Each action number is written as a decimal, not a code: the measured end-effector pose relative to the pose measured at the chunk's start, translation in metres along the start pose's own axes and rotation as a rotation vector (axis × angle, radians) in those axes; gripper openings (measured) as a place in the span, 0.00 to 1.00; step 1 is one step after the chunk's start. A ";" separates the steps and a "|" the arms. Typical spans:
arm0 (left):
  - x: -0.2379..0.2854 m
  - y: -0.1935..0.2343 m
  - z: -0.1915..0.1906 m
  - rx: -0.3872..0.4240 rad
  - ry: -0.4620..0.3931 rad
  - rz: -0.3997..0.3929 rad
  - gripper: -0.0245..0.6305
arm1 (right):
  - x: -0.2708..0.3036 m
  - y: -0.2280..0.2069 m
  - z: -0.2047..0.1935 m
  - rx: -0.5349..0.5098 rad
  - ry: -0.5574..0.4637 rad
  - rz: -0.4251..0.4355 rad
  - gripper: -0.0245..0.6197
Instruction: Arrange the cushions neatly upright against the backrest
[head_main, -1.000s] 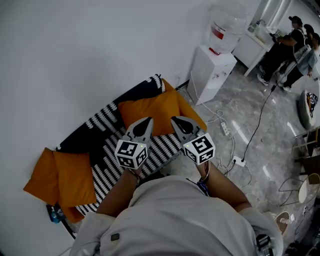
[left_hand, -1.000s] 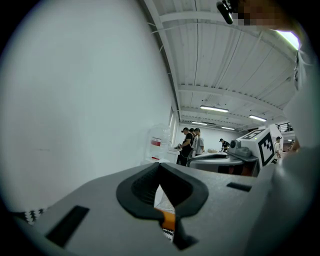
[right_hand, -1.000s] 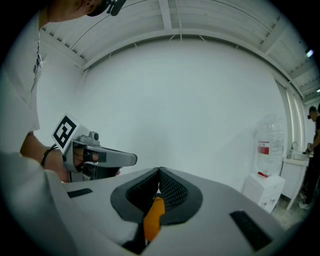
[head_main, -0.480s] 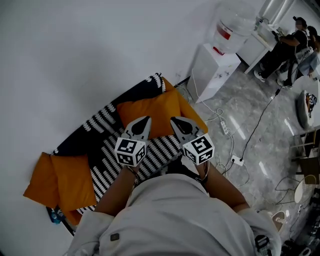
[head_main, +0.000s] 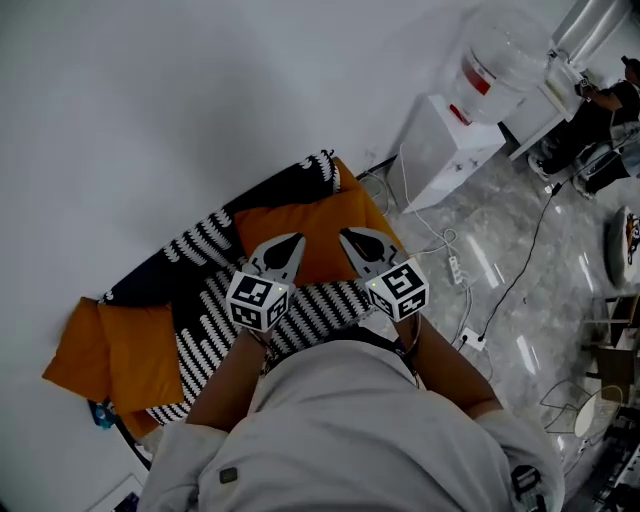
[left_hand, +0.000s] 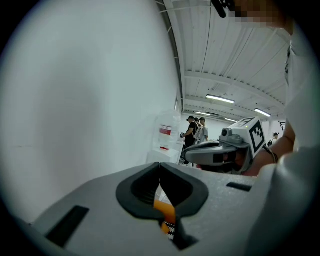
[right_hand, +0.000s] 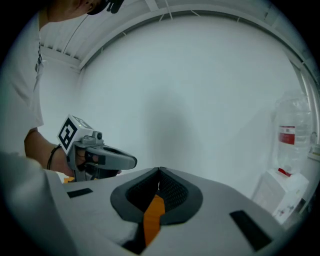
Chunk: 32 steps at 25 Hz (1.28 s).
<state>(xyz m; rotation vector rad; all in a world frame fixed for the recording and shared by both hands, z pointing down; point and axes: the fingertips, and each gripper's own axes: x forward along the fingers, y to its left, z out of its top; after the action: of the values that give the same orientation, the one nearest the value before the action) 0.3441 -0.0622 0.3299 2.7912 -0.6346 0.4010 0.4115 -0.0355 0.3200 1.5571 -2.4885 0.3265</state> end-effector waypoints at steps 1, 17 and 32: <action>0.008 0.005 -0.002 -0.002 0.012 -0.001 0.05 | 0.006 -0.009 -0.001 -0.002 0.008 0.014 0.07; 0.112 0.102 -0.054 -0.009 0.189 0.066 0.05 | 0.101 -0.118 -0.065 -0.017 0.181 0.204 0.07; 0.192 0.176 -0.131 -0.006 0.391 -0.024 0.17 | 0.181 -0.175 -0.147 -0.075 0.344 0.335 0.09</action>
<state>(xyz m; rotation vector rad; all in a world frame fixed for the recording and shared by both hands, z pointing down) 0.4034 -0.2500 0.5442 2.6013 -0.5072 0.9067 0.4972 -0.2236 0.5248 0.9552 -2.4398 0.4960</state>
